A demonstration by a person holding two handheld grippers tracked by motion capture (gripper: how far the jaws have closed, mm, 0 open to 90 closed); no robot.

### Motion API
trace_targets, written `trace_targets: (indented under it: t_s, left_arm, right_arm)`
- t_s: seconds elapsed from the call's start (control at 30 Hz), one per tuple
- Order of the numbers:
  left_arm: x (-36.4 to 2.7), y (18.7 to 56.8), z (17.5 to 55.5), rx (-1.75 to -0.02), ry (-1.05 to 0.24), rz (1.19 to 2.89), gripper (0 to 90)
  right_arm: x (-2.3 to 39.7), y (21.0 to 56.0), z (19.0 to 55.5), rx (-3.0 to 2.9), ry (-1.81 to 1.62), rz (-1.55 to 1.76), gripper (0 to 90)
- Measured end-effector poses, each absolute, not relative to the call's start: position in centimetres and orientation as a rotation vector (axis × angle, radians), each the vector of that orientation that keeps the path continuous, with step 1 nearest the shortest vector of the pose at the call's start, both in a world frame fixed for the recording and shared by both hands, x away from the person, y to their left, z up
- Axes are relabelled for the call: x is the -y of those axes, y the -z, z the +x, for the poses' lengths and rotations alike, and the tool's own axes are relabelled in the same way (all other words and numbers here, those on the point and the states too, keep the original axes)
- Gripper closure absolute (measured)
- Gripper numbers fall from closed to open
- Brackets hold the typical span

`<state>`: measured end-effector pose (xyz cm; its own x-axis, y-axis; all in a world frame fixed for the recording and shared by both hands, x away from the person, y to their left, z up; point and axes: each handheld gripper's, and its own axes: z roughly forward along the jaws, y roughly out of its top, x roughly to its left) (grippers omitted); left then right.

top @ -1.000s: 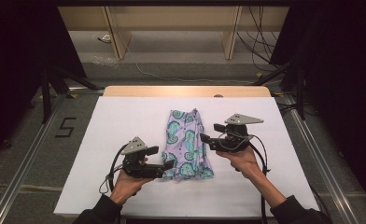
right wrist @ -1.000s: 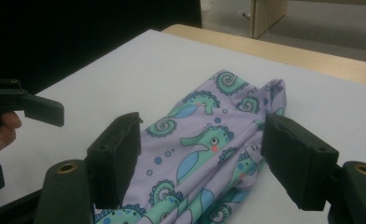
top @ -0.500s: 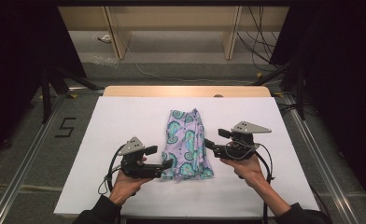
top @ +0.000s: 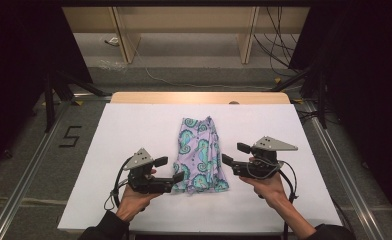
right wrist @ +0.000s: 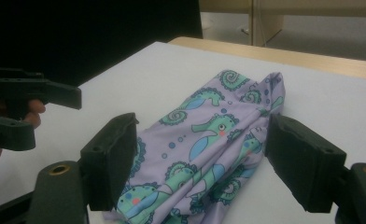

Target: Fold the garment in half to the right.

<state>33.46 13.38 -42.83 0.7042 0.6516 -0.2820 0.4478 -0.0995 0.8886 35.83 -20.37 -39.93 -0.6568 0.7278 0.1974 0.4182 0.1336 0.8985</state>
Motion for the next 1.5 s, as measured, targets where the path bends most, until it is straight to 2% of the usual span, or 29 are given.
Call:
trace_targets:
  t_s: [1.13, 1.5]
  left_arm:
    - [-14.8, 43.2, 31.9, -0.847, -0.251, 1.673, 15.4]
    - [-14.7, 43.3, 32.0, -0.847, -0.252, 1.676, 15.4]
  right_arm:
    - [22.2, 41.4, 30.9, -2.049, -1.552, 1.122, 24.1]
    - [22.6, 41.3, 30.9, -2.029, -1.554, 1.123, 23.7]
